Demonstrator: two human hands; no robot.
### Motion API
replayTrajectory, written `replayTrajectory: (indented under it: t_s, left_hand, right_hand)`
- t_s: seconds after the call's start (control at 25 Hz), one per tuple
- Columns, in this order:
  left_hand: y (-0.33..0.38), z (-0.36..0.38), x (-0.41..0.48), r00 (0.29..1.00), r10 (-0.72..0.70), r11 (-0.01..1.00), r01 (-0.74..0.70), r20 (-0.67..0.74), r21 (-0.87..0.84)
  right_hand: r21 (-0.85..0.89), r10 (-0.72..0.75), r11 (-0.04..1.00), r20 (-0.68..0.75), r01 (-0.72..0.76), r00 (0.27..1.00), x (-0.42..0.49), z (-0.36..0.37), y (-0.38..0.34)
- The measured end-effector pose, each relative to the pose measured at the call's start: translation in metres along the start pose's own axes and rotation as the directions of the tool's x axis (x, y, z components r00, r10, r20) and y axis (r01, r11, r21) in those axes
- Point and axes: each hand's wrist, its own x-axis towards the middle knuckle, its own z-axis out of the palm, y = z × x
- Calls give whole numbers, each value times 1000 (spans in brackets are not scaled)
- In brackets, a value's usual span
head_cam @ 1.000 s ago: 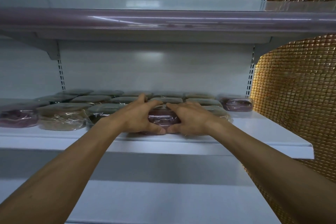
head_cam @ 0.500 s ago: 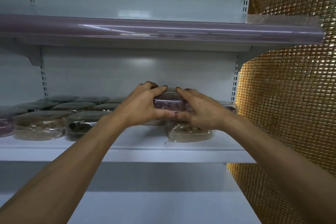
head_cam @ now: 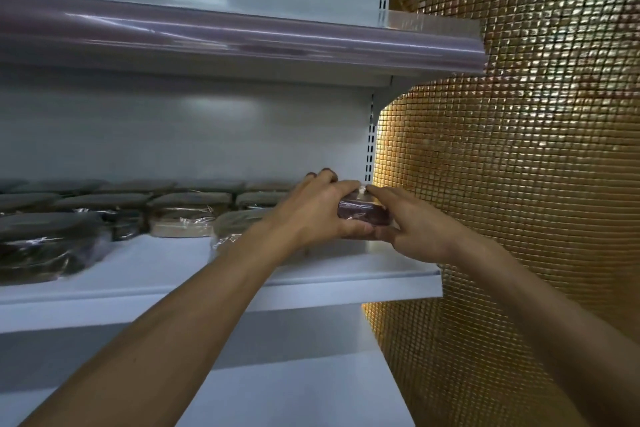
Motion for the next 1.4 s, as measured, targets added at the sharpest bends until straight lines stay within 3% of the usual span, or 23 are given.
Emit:
replayTrajectory:
  t_s: [0.12, 0.24, 0.48, 0.6, 0.76, 0.88, 1.08, 1.24, 1.4]
  left_hand:
    - [9, 19, 8, 997, 13, 1000, -12, 77, -8]
    - [10, 33, 6, 991, -28, 993, 13, 130, 119]
    - [-3, 28, -17, 990, -127, 920, 138, -54, 368]
    - [-16, 21, -43, 977, -195, 894, 212, -82, 394]
    - [-21, 7, -68, 957, -272, 884, 292, -106, 366]
    - [-24, -2, -85, 951, -266, 884, 307, -159, 352]
    - [-39, -12, -118, 922, -354, 863, 386, -155, 325]
    - [-62, -30, -147, 895, -418, 859, 446, -156, 252]
    - [-92, -43, -182, 907, -393, 862, 421, -153, 282]
  right_hand:
    - [-23, -7, 1000, 49, 9, 999, -7, 5, 18]
    - [-87, -59, 994, 57, 64, 997, -5, 17, 28]
    - [-174, 23, 985, 22, -19, 999, 21, 40, 52]
    - [-144, 51, 989, 54, -43, 997, 39, 44, 59]
    - [-252, 87, 965, 58, -70, 995, 55, 49, 44]
    - [-211, -65, 976, -25, 58, 998, 51, 51, 8]
    - [-113, -282, 955, -43, 276, 959, 47, 42, -57]
    - [-23, -341, 940, -79, 340, 937, 49, 39, -103]
    - [14, -399, 916, -90, 401, 913, 50, 54, -153]
